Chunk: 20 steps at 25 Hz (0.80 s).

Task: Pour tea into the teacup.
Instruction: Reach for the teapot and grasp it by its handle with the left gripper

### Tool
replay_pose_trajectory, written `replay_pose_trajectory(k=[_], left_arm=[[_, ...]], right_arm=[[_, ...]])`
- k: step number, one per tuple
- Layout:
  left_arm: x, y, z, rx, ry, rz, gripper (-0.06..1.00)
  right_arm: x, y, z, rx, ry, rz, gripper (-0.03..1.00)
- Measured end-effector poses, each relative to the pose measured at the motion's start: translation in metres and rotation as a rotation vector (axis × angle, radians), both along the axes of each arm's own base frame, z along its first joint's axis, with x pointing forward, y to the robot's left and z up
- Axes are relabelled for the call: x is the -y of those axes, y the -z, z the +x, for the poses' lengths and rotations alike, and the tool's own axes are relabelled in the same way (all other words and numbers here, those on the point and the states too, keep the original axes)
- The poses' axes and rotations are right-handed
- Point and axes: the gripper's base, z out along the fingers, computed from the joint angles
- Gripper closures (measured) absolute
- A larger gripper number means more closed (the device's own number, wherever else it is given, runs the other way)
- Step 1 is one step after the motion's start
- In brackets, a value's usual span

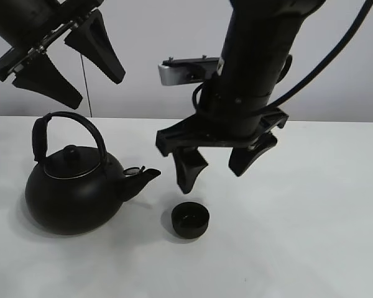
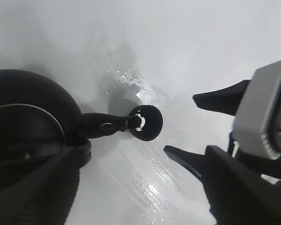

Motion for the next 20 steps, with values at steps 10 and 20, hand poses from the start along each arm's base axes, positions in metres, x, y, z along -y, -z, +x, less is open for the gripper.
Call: replay_pose_trajectory(k=[10, 20], left_arm=[[0.0, 0.0, 0.0, 0.0, 0.0, 0.0, 0.41], [0.0, 0.0, 0.0, 0.0, 0.0, 0.001, 0.41]], right_arm=[[0.13, -0.011, 0.047, -0.017, 0.419, -0.129, 0.41], [0.32, -0.088, 0.004, 0.053, 0.852, -0.218, 0.41]])
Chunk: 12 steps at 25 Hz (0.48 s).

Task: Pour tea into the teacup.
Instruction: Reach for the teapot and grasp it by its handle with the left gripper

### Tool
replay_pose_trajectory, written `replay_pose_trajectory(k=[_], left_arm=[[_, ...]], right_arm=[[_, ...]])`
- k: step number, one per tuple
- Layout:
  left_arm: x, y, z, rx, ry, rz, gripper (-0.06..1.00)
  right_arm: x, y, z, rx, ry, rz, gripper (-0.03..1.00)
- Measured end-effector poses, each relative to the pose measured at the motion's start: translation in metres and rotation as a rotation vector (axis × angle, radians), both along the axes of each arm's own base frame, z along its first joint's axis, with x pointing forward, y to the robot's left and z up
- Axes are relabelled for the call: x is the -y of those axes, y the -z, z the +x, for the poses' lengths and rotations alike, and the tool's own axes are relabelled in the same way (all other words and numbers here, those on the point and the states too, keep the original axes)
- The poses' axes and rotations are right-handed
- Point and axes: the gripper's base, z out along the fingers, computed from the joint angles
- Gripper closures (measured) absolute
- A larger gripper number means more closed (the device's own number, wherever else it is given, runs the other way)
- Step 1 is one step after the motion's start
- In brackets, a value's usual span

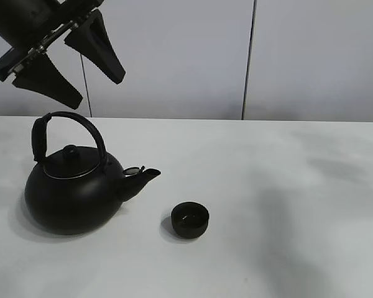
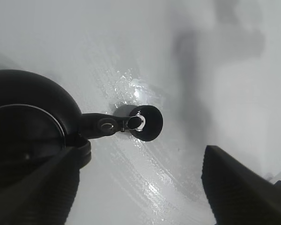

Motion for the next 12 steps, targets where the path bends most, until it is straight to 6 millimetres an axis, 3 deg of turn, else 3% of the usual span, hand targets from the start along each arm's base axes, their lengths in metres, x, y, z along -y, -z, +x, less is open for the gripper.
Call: replay_pose_trajectory(k=[3, 5, 9, 12], left_arm=[[0.0, 0.0, 0.0, 0.0, 0.0, 0.0, 0.41], [0.0, 0.0, 0.0, 0.0, 0.0, 0.0, 0.41], [0.0, 0.0, 0.0, 0.0, 0.0, 0.0, 0.41], [0.0, 0.0, 0.0, 0.0, 0.0, 0.0, 0.41]], right_arm=[[0.016, -0.048, -0.037, 0.15, 0.086, -0.025, 0.41], [0.007, -0.09, -0.071, 0.292, 0.092, -0.053, 0.41], [-0.041, -0.157, -0.149, 0.592, -0.021, -0.071, 0.41], [-0.074, -0.185, -0.215, 0.792, -0.154, -0.076, 0.41]])
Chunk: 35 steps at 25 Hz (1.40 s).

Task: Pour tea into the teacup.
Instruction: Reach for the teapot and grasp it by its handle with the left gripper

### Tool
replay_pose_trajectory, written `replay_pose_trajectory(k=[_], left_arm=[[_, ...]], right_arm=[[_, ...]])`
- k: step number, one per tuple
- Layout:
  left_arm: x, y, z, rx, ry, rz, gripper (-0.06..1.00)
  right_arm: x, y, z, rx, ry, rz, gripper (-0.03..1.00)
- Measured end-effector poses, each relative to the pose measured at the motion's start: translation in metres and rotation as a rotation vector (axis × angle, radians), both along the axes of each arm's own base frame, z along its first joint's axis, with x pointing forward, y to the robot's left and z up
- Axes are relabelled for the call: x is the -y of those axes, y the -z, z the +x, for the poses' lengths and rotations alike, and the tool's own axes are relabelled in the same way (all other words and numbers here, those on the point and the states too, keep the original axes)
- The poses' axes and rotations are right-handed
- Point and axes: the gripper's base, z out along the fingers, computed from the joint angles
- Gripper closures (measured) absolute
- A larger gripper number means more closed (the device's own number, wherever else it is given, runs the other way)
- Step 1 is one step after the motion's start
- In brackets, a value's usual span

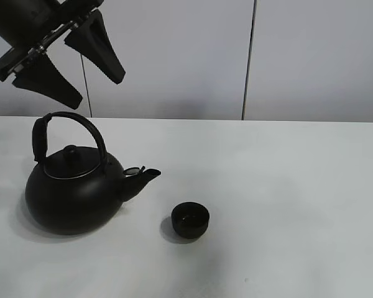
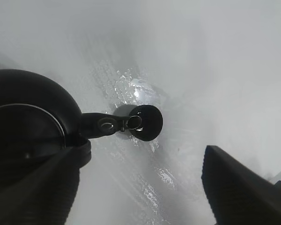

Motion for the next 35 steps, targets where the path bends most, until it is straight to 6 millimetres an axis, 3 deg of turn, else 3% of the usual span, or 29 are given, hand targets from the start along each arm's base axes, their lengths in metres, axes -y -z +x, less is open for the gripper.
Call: replay_pose_trajectory(k=[3, 6, 10, 14, 19, 23, 35], left_arm=[[0.0, 0.0, 0.0, 0.0, 0.0, 0.0, 0.41], [0.0, 0.0, 0.0, 0.0, 0.0, 0.0, 0.41], [0.0, 0.0, 0.0, 0.0, 0.0, 0.0, 0.41], [0.0, 0.0, 0.0, 0.0, 0.0, 0.0, 0.41], [0.0, 0.0, 0.0, 0.0, 0.0, 0.0, 0.41], [0.0, 0.0, 0.0, 0.0, 0.0, 0.0, 0.41], [0.0, 0.0, 0.0, 0.0, 0.0, 0.0, 0.41]], right_arm=[[-0.022, -0.008, -0.066, 0.138, -0.107, -0.047, 0.41], [-0.035, -0.001, -0.121, 0.214, -0.152, -0.077, 0.41], [-0.044, 0.037, -0.157, 0.212, -0.17, -0.074, 0.41], [-0.046, 0.091, -0.156, 0.145, -0.19, -0.036, 0.41], [-0.04, 0.158, -0.127, -0.023, -0.181, 0.014, 0.41], [-0.035, 0.193, -0.107, -0.115, -0.163, 0.062, 0.41], [-0.025, 0.2, -0.099, -0.088, -0.181, 0.036, 0.41]])
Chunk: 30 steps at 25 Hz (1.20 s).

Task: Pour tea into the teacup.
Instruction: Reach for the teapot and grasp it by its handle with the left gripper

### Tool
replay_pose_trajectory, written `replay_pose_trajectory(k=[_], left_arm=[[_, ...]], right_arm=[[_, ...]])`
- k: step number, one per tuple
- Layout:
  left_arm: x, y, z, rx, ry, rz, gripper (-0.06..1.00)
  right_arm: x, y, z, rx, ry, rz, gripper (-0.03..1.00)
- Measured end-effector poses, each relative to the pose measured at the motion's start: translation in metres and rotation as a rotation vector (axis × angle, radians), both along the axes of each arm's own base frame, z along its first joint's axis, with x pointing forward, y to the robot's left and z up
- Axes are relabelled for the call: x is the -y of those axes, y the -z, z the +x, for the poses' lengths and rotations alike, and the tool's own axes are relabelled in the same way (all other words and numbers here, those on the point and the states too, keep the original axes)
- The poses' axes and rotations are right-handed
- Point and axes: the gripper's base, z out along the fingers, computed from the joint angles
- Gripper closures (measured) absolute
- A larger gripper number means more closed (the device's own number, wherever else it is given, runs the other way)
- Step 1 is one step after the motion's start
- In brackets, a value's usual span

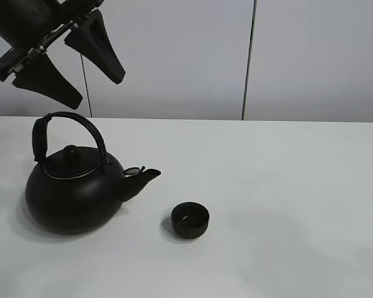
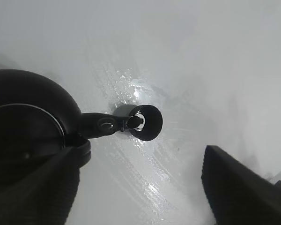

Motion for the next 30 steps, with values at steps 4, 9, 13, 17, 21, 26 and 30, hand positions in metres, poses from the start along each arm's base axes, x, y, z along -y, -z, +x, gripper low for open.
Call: replay_pose_trajectory(k=[4, 9, 13, 17, 21, 26, 30], left_arm=[[0.0, 0.0, 0.0, 0.0, 0.0, 0.0, 0.41], [0.0, 0.0, 0.0, 0.0, 0.0, 0.0, 0.41], [0.0, 0.0, 0.0, 0.0, 0.0, 0.0, 0.41], [0.0, 0.0, 0.0, 0.0, 0.0, 0.0, 0.41], [-0.0004, -0.0006, 0.0032, 0.029, -0.022, -0.001, 0.41], [-0.0021, -0.0013, 0.0071, 0.064, -0.045, 0.002, 0.41], [-0.0081, 0.0006, 0.0095, 0.111, -0.012, 0.061, 0.41]], right_arm=[[0.0004, -0.0006, 0.0004, 0.008, -0.003, 0.001, 0.41], [0.0004, -0.0009, 0.0005, 0.011, -0.002, 0.002, 0.41], [0.0004, -0.0009, 0.0005, 0.011, -0.002, 0.002, 0.41], [0.0004, -0.0009, 0.0005, 0.012, -0.002, 0.002, 0.41], [0.0004, -0.0011, 0.0006, 0.014, -0.002, 0.002, 0.41], [0.0004, -0.0011, 0.0006, 0.014, -0.002, 0.002, 0.41], [0.0004, -0.0011, 0.0006, 0.014, -0.002, 0.002, 0.41]])
